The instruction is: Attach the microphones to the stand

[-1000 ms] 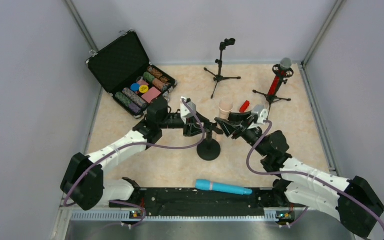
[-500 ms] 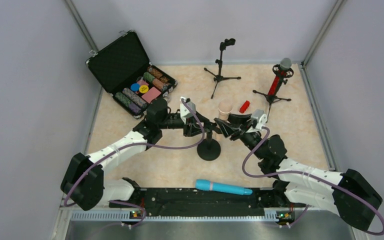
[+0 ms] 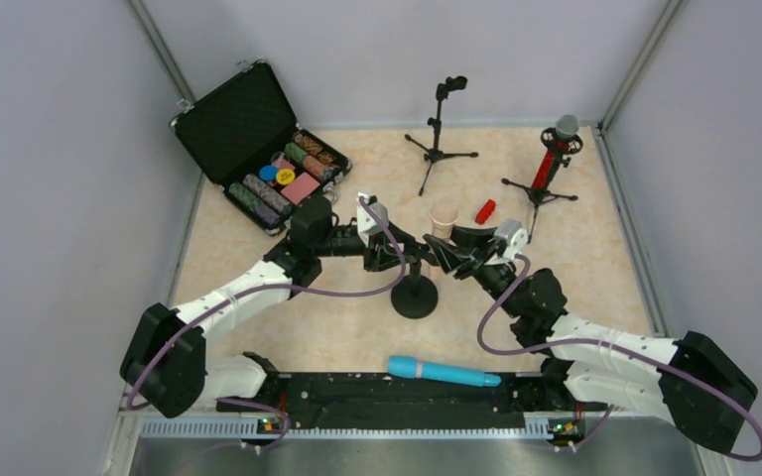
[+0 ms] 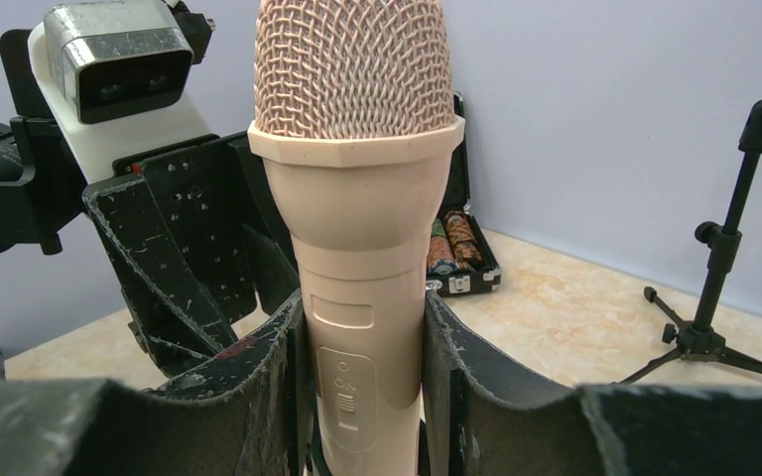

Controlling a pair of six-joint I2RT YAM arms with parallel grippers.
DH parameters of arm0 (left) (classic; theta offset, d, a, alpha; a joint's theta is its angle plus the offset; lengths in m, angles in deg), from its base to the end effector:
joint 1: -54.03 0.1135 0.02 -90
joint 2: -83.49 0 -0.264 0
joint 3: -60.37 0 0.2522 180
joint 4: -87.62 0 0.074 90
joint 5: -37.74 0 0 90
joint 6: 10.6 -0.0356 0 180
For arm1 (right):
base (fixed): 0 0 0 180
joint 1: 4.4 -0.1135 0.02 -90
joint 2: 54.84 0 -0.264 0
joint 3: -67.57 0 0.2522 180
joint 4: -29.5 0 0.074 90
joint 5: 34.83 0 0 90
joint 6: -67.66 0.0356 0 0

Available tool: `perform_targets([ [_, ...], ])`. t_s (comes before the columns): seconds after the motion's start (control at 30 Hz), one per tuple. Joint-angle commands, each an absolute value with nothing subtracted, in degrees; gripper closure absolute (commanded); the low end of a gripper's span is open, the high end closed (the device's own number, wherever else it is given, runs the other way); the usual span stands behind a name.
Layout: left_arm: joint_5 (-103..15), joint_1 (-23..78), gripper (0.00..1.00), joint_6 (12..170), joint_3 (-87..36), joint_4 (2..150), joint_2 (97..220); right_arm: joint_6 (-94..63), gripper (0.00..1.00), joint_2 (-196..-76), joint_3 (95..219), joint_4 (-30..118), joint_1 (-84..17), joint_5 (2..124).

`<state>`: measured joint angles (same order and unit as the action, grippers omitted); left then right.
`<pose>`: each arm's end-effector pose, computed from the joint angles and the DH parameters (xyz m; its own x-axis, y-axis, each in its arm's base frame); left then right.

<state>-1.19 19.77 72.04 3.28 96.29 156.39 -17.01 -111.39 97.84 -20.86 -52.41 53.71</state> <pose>0.2164 -0.1809 0.2851 0.0252 0.0803 -0.9965 0.9967 0.0752 0.0312 0.1349 0.1485 0.2668 0.2042 0.3657 -0.9081 -0.7497 0.6549 0.0952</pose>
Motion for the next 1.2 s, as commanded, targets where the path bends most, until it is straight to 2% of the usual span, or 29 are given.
perform_targets([
  [0.0, -2.1, 19.6, 0.88, 73.3, 3.5, 100.9, 155.0, -16.8, 1.0, -112.0, 98.2, -22.5, -53.9, 55.3],
  [0.07, -2.3, 19.5, 0.74, 73.4, 3.7, 100.9, 155.0, -16.8, 1.0, -112.0, 98.2, -22.3, -53.9, 55.3],
  [0.1, -2.7, 19.5, 0.65, 73.6, 3.8, 101.2, 154.9, -16.8, 1.0, -112.0, 98.3, -22.2, -54.0, 55.3],
  [0.17, -3.5, 19.5, 0.37, 74.2, 4.6, 102.5, 154.7, -17.2, 1.0, -112.0, 98.5, -21.7, -54.0, 55.7],
  [0.3, -5.5, 19.6, 0.02, 75.4, 7.2, 106.8, 153.7, -17.8, 1.0, -112.0, 98.9, -20.1, -54.0, 55.8],
  [0.5, -6.3, 19.6, 0.01, 75.9, 7.9, 107.7, 153.1, -18.6, 0.99, -111.7, 98.9, -19.7, -54.0, 55.4],
  [0.6, -6.8, 19.5, 0.01, 76.6, 8.5, 108.8, 152.4, -18.6, 0.92, -111.5, 99.0, -19.2, -54.0, 55.7],
  [0.7, -8.5, 19.5, 0.01, 76.7, 9.8, 110.0, 151.1, -18.6, 0.82, -111.4, 99.0, -18.9, -54.0, 56.4],
  [0.97, -15.5, 19.8, 0.01, 78.1, 13.6, 112.1, 145.1, -17.7, 0.4, -110.0, 99.2, -18.3, -54.0, 56.2],
  [1.17, -15.4, 21.2, 0.01, 78.8, 15.7, 110.1, 142.2, -17.4, 0.26, -109.0, 99.9, -16.2, -54.0, 57.9],
])
